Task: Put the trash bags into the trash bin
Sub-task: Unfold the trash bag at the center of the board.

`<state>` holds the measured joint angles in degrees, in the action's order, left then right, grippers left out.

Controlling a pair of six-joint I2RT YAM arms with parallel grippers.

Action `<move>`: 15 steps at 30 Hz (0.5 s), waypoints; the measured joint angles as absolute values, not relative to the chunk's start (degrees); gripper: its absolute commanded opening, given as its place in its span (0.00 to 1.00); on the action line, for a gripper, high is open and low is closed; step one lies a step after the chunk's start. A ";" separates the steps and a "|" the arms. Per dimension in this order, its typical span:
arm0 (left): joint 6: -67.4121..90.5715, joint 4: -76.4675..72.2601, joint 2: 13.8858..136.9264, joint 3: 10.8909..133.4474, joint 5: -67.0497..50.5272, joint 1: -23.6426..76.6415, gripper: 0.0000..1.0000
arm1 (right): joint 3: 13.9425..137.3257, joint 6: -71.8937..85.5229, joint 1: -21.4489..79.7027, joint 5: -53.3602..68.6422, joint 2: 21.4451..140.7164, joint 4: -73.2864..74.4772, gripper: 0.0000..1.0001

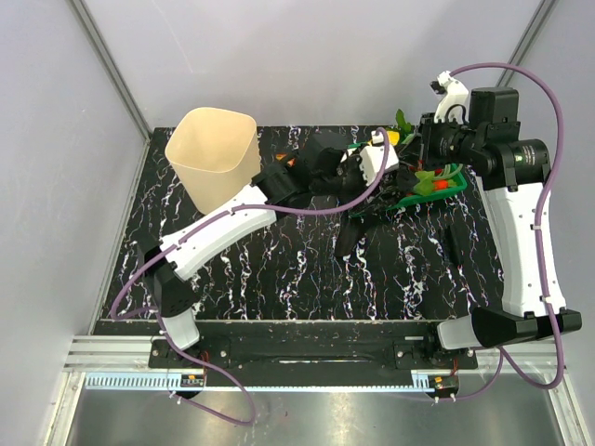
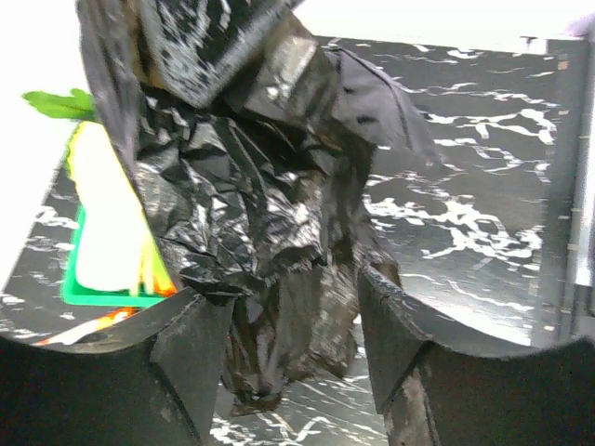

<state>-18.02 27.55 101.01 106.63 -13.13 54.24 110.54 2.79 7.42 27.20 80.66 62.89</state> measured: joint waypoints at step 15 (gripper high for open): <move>-12.99 27.70 97.76 98.10 -12.01 60.12 0.76 | 110.54 5.21 5.06 28.67 80.99 62.83 0.00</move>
<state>-12.99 27.70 97.76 98.10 -12.01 60.12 110.54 5.21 5.06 28.67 80.99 62.83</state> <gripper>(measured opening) 0.759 0.007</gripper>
